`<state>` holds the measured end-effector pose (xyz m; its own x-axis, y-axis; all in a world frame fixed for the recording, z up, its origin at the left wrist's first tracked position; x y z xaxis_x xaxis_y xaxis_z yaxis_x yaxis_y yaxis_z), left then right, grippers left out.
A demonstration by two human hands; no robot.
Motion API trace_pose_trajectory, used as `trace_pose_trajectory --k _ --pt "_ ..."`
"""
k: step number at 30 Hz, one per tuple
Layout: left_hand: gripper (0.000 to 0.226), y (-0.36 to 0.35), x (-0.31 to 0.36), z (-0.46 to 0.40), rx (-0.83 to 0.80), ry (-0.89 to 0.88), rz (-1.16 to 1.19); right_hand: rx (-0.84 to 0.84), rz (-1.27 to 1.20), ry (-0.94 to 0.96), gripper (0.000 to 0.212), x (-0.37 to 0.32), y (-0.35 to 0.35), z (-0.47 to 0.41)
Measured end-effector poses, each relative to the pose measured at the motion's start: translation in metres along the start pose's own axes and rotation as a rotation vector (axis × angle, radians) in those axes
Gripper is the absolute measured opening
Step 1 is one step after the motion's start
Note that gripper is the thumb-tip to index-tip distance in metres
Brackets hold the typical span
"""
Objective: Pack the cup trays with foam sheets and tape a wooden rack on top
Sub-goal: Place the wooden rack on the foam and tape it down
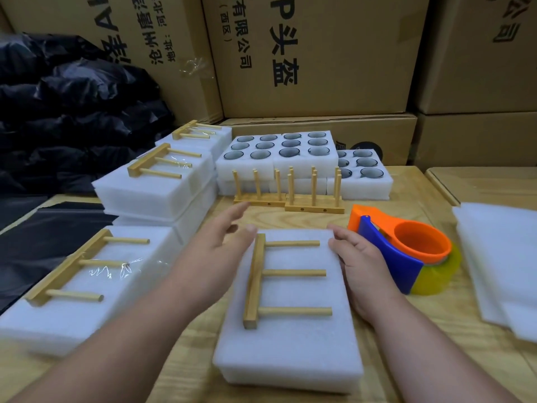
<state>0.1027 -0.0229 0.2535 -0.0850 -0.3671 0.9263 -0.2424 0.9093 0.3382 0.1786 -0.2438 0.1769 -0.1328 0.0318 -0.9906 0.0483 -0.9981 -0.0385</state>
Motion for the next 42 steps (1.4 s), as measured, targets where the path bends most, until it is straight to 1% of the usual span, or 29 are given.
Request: trace_pose_trajectory --k 2,4,5,6,7,8,9,10,11,12,13,18,20,22,23,25,27,29,30,31,32,34,35,37,40,42 --pt "0.045 -0.006 -0.024 0.013 0.084 0.244 0.483 0.016 0.034 0.012 0.038 -0.002 -0.001 0.002" --pt "0.058 -0.020 -0.044 0.024 0.081 0.418 0.885 0.033 0.090 0.046 0.040 -0.004 -0.003 0.003" --pt "0.067 -0.027 -0.050 0.028 0.056 0.466 1.046 0.032 0.122 0.067 0.039 -0.005 -0.004 0.004" --pt "0.074 -0.032 -0.051 0.031 0.015 0.486 1.176 0.029 0.157 0.085 0.038 -0.006 -0.006 0.004" --pt "0.075 -0.037 -0.049 0.031 -0.048 0.487 1.268 0.027 0.184 0.100 0.037 -0.006 -0.007 0.004" --pt "0.068 -0.041 -0.046 0.032 -0.128 0.471 1.329 0.029 0.198 0.110 0.036 -0.006 -0.007 0.003" --pt "0.056 -0.044 -0.044 0.031 -0.179 0.456 1.367 0.032 0.202 0.118 0.036 -0.005 -0.006 0.001" --pt "0.048 -0.045 -0.044 0.029 -0.161 0.458 1.390 0.036 0.201 0.125 0.038 -0.004 -0.004 -0.001" --pt "0.049 -0.046 -0.046 0.027 -0.103 0.469 1.390 0.041 0.191 0.125 0.040 -0.002 -0.003 -0.002" --pt "0.055 -0.046 -0.050 0.024 -0.054 0.478 1.373 0.047 0.174 0.117 0.042 -0.001 -0.001 -0.003" --pt "0.059 -0.045 -0.054 0.022 -0.033 0.479 1.364 0.050 0.154 0.108 0.043 0.000 0.000 -0.005" --pt "0.067 -0.045 -0.062 0.015 -0.075 0.453 1.331 0.054 0.101 0.081 0.044 0.005 0.003 -0.008" --pt "0.062 -0.046 -0.059 0.010 -0.119 0.411 1.348 0.050 0.091 0.074 0.043 0.004 0.001 -0.006" --pt "0.054 -0.047 -0.057 0.006 -0.168 0.377 1.377 0.048 0.125 0.106 0.039 0.001 -0.001 -0.004" --pt "0.052 -0.048 -0.059 0.004 -0.188 0.364 1.380 0.044 0.104 0.099 0.036 0.001 -0.001 -0.002" --pt "0.050 -0.050 -0.062 0.002 -0.206 0.361 1.390 0.014 -0.036 0.014 0.031 0.002 -0.004 0.001" --pt "0.051 -0.050 -0.060 0.000 -0.207 0.332 1.413 0.000 -0.086 -0.011 0.033 0.002 -0.006 0.002" --pt "0.059 -0.051 -0.056 0.000 -0.241 0.266 1.422 -0.006 -0.039 0.006 0.039 0.000 -0.006 0.005" --pt "0.057 -0.051 -0.052 0.001 -0.253 0.261 1.408 -0.008 -0.008 0.013 0.042 -0.001 -0.005 0.006" --pt "0.040 -0.052 -0.054 0.000 -0.243 0.261 1.402 -0.007 0.025 0.015 0.045 -0.002 -0.005 0.007" --pt "0.025 -0.052 -0.054 0.000 -0.201 0.280 1.396 -0.001 0.056 0.013 0.047 -0.002 -0.004 0.008" --pt "0.042 -0.052 -0.065 -0.005 -0.075 0.341 1.389 0.015 0.078 0.010 0.045 -0.002 -0.002 0.011" --pt "0.044 -0.051 -0.071 -0.007 -0.017 0.358 1.384 0.019 0.061 0.009 0.042 -0.002 -0.003 0.013" --pt "0.039 -0.047 -0.078 -0.010 0.074 0.371 1.335 0.018 0.026 0.016 0.039 -0.003 -0.003 0.015" --pt "0.037 -0.040 -0.085 -0.017 0.176 0.349 1.308 0.055 0.066 0.054 0.048 -0.013 -0.001 0.014" --pt "0.039 -0.037 -0.088 -0.021 0.221 0.324 1.346 0.053 0.129 0.108 0.041 -0.028 0.001 0.012"
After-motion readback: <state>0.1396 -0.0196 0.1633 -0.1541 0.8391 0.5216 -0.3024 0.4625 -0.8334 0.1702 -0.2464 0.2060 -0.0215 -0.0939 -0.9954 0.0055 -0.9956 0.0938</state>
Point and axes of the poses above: each hand's wrist, its own z-axis away from the middle knuckle, its own y-axis out of the back of the hand, x = y × z, the point moved 3 cm from there along -z, towards the middle knuckle, and after that the axes turned 11 degrees about z, right-handed, at the moved point
